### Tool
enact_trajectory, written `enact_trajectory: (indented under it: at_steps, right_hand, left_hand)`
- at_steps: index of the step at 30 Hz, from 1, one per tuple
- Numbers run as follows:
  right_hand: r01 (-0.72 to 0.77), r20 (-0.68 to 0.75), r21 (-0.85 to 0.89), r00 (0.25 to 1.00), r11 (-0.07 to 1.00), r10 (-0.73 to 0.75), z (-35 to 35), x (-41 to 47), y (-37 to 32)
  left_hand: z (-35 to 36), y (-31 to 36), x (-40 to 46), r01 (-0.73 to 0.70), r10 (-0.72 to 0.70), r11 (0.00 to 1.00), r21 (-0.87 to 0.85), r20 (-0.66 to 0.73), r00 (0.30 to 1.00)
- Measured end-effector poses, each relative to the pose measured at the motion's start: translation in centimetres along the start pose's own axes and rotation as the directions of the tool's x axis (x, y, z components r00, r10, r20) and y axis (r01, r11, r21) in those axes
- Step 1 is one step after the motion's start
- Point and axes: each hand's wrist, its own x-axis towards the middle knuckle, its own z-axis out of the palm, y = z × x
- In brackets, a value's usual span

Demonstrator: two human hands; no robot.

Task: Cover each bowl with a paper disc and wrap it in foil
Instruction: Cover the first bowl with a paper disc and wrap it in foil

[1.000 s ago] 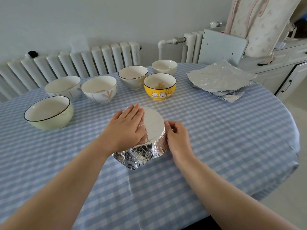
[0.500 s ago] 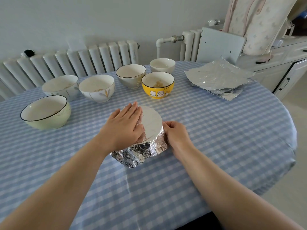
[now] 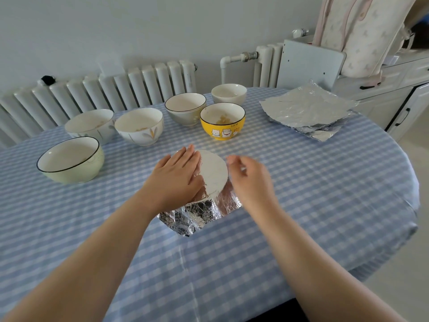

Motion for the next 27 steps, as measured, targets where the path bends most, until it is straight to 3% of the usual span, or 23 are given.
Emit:
enact_trajectory:
  at_steps: [2,13,20,22,27]
  right_hand:
    - [-0.004,0.067,0.016,0.998,1.000,0.003,1.2,-1.6,-0.3]
    - [-0.095,0.136,0.262,0.989,0.960,0.061,1.1,-0.1,0.6]
    - [-0.074,0.095,0.314,0.994,0.947,0.046,1.6,-0.7,0.9]
    - [-0.040,0.052,0.312,0.998,0.949,0.025,1.7,-1.0,0.8]
    - [-0.098,-0.043,0.347,0.992,0.933,0.120,2.5,-1.7,0.7]
  left_hand:
    - [-0.1,0.1,-0.1,0.005,-0.005,1.000,-0.012,0.001,1.000]
    - [-0.6,1.3,-0.2,0.149,-0.149,0.989,0.013,0.062,0.987]
    - [-1.6,-0.2,0.1,0.018,-0.017,1.000,0.013,-0.017,1.000]
    - [-1.2,-0.8,0.2,0.008,-0.009,0.997,-0.071,-0.017,1.000]
    - [-0.6,-1.2,0.6,-0.022,0.020,0.992,-0.125,-0.019,1.000]
